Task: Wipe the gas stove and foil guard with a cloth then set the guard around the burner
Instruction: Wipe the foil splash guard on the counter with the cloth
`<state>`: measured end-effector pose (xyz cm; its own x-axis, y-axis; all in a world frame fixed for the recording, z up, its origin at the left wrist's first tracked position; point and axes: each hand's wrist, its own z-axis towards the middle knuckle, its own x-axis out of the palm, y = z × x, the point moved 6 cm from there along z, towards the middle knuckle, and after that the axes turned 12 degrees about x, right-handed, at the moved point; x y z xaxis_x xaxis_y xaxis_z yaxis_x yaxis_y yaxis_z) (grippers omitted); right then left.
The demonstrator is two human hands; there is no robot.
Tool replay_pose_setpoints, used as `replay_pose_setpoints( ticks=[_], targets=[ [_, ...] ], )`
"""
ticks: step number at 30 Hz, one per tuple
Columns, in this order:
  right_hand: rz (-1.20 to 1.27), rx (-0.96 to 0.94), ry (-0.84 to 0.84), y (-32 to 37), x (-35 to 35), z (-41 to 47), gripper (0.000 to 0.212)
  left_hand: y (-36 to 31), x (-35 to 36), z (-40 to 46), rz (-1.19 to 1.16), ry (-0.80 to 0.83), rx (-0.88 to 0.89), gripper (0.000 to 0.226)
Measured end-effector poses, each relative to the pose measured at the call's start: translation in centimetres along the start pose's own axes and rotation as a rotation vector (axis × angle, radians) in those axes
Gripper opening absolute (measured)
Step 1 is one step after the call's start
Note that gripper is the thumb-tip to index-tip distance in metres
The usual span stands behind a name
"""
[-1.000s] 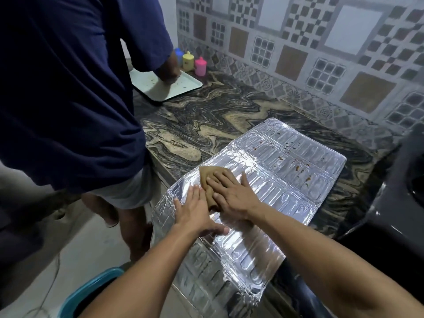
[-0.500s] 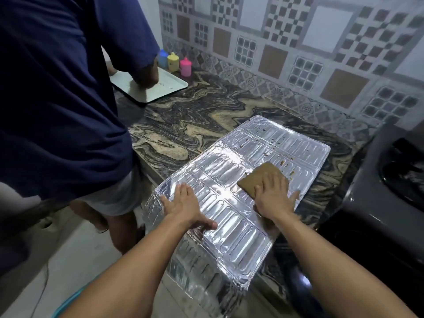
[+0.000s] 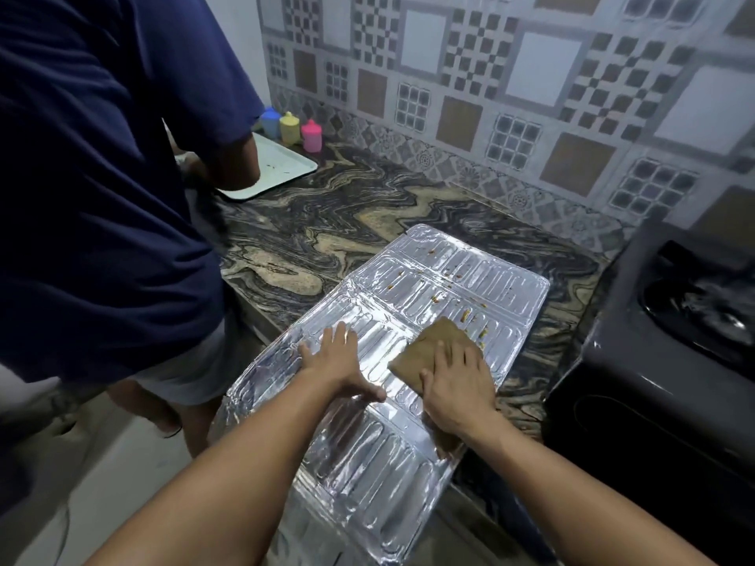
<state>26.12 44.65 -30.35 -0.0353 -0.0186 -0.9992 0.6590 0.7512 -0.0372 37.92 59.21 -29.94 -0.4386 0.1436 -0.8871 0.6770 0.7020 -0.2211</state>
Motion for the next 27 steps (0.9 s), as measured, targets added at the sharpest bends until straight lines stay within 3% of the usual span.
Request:
replay_pose_setpoints(
  ticks=[7, 10, 13, 17, 21, 27],
  targets=[
    [0.082, 0.305, 0.134, -4.7, 0.9, 5.4, 0.066, 0.3, 0.5, 0.6, -0.058, -0.008, -0.001, 0.138],
    [0.100, 0.301, 0.170, -4.7, 0.9, 5.4, 0.070, -0.1, -0.3, 1.0, -0.030, 0.003, -0.029, 0.133],
    [0.083, 0.226, 0.190, -3.0, 0.8, 3.4, 0.066, -0.2, -1.8, 1.8, -0.064, -0.110, -0.085, 0.123],
    [0.023, 0.091, 0.203, -0.8, 0.2, 1.6, 0.063, 0.1, -1.5, 3.4, -0.111, -0.117, -0.062, 0.143],
    [0.049, 0.051, 0.213, -1.0, 0.7, 1.6, 0.067, 0.4, -1.1, 4.3, -0.140, -0.039, -0.051, 0.149],
    [0.211, 0.221, 0.205, -3.1, 1.2, 7.4, 0.062, 0.4, -1.1, 4.5, -0.129, 0.007, -0.052, 0.150]
  ],
)
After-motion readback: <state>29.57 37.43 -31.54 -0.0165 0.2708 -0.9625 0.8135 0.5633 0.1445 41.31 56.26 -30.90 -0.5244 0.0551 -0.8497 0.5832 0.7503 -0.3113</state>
